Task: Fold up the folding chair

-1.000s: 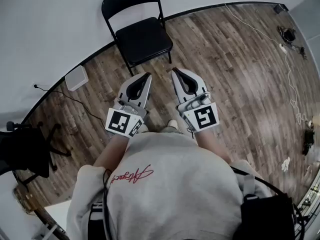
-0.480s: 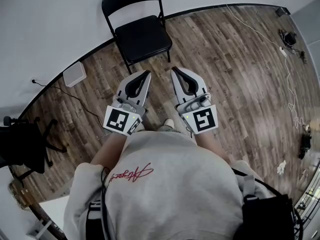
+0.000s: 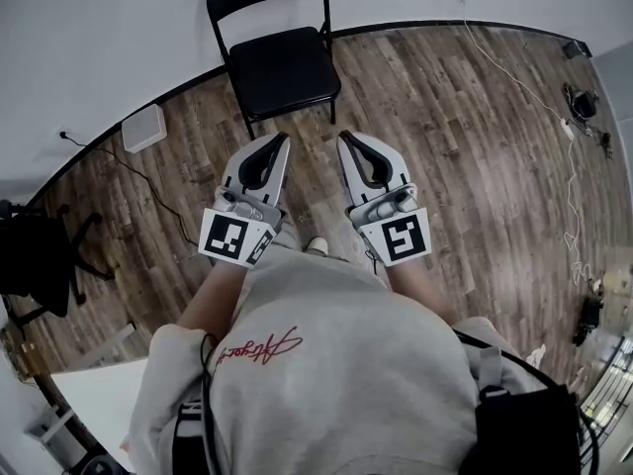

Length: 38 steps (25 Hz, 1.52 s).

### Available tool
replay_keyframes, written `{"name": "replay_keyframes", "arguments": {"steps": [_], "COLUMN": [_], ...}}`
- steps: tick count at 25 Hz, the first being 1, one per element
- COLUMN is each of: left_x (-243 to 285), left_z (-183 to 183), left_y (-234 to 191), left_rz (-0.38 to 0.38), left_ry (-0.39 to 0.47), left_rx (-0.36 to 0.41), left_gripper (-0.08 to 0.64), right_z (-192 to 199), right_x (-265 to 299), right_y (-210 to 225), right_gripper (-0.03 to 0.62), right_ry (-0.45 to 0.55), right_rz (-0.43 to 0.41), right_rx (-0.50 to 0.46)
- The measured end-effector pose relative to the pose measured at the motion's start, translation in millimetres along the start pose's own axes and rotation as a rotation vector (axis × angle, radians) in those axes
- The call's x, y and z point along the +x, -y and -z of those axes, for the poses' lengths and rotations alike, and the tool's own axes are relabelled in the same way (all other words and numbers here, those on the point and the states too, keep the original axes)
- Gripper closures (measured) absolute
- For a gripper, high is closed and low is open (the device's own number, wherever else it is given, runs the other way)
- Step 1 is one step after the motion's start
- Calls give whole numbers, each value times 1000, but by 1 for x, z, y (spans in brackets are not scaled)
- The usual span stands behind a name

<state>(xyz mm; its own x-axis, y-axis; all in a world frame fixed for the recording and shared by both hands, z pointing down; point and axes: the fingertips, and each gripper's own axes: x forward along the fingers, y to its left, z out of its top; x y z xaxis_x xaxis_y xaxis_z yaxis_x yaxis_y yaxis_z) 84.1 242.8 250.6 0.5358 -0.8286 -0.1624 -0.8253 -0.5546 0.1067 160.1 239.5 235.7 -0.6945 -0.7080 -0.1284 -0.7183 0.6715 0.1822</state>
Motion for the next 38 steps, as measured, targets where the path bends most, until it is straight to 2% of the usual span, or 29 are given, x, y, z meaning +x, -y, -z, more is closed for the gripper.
{"name": "replay_keyframes", "arguments": {"steps": [5, 10, 18, 21, 23, 25, 27, 29, 30, 34, 36, 38], "left_x": [17, 52, 150, 174, 183, 188, 191, 193, 192, 177, 160, 138], "left_z": [9, 24, 40, 50, 65, 88, 121, 163, 186, 293, 353, 407], "left_y": [-23, -74, -166, -187, -198, -204, -206, -209, -210, -210, -206, -198], "left_rz": [-49, -58, 27, 48, 47, 48, 38, -4, -35, -172, -248, -357], "left_ry": [-20, -35, -50, -92, -131, -184, -254, -340, -381, -528, -618, -677], "left_rx": [-3, -22, -64, -70, -113, -177, -249, -358, -428, -748, -959, -1166], "left_gripper": [543, 543, 541, 541, 541, 540, 527, 359, 325, 282, 260, 247], "right_z": [20, 41, 91, 109, 124, 141, 164, 194, 212, 291, 337, 385], "right_x": [21, 73, 191, 222, 236, 248, 261, 275, 282, 318, 337, 349], "right_y": [19, 46, 128, 150, 165, 180, 197, 216, 227, 270, 288, 306], "right_gripper": [574, 574, 574, 572, 572, 560, 411, 402, 396, 374, 368, 365], "right_ry": [-17, -17, -79, -125, -166, -196, -234, -282, -304, -399, -444, -491], "right_rz": [-10, -4, 65, 52, 49, 43, 32, 23, 22, 28, 44, 75], "right_rx": [37, 37, -12, -21, -1, 22, 1, -22, -23, -43, -22, 42]}}
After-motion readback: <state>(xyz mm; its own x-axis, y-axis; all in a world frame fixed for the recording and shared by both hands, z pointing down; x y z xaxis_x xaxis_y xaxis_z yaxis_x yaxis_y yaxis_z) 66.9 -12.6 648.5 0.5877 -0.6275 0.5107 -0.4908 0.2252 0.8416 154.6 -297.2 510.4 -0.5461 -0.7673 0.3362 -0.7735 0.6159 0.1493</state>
